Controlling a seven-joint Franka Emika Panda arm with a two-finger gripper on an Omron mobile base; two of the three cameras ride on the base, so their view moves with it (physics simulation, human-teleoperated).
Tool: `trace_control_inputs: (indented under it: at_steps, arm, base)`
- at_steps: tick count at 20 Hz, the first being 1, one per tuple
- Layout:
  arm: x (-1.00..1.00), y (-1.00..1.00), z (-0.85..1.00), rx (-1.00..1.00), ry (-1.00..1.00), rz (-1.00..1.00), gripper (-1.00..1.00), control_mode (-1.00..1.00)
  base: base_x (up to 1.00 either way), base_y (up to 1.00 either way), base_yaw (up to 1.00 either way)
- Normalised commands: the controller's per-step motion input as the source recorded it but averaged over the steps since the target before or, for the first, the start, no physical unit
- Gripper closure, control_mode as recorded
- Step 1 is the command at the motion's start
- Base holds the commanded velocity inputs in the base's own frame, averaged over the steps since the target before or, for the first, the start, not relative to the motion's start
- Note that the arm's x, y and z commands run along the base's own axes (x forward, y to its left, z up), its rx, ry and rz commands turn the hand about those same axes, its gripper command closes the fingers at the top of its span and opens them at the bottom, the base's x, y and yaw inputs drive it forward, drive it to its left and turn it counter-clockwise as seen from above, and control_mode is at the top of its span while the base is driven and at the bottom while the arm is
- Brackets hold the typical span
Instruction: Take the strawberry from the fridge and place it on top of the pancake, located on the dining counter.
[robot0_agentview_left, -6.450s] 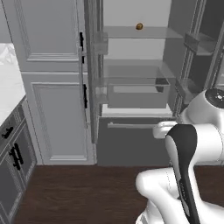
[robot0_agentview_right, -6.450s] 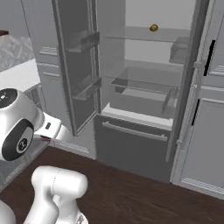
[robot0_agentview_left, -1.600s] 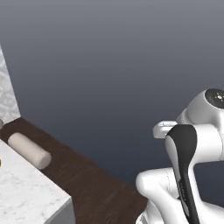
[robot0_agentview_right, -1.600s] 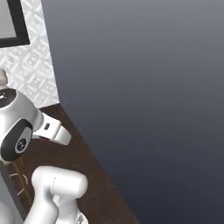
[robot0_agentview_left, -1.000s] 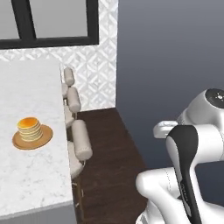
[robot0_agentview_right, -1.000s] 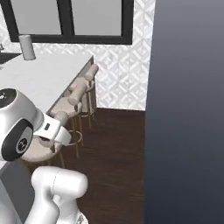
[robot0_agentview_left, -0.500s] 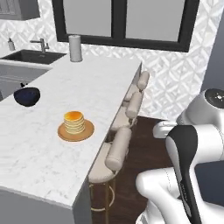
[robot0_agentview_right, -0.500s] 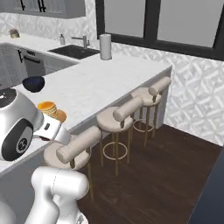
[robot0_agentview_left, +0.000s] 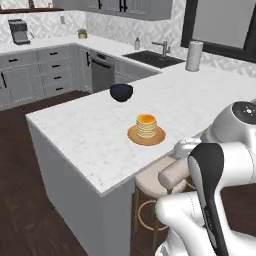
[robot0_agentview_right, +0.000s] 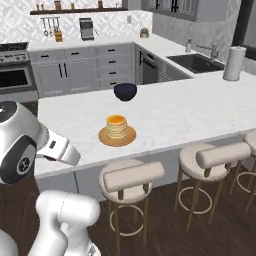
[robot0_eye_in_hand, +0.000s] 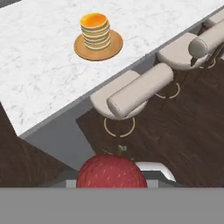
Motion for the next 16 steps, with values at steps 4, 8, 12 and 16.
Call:
trace_control_inputs:
  at_steps: [4,8,12,16]
  arm:
    - [0.00,0.00,0.00,0.00,0.00,0.00,1.00,1.00]
    - [0.00,0.00,0.00,0.00,0.00,0.00,1.00,1.00]
    - [0.00,0.00,0.00,0.00,0.00,0.00,1.00,1.00]
    - [0.00,0.00,0.00,0.00,0.00,0.00,1.00,1.00]
  base:
    - [-0.25,-0.91,0.79]
    - [-0.46,-1.00,0.72]
    - [-0.22,-0.96,0.59]
    - [0.47,-0.61,0.15]
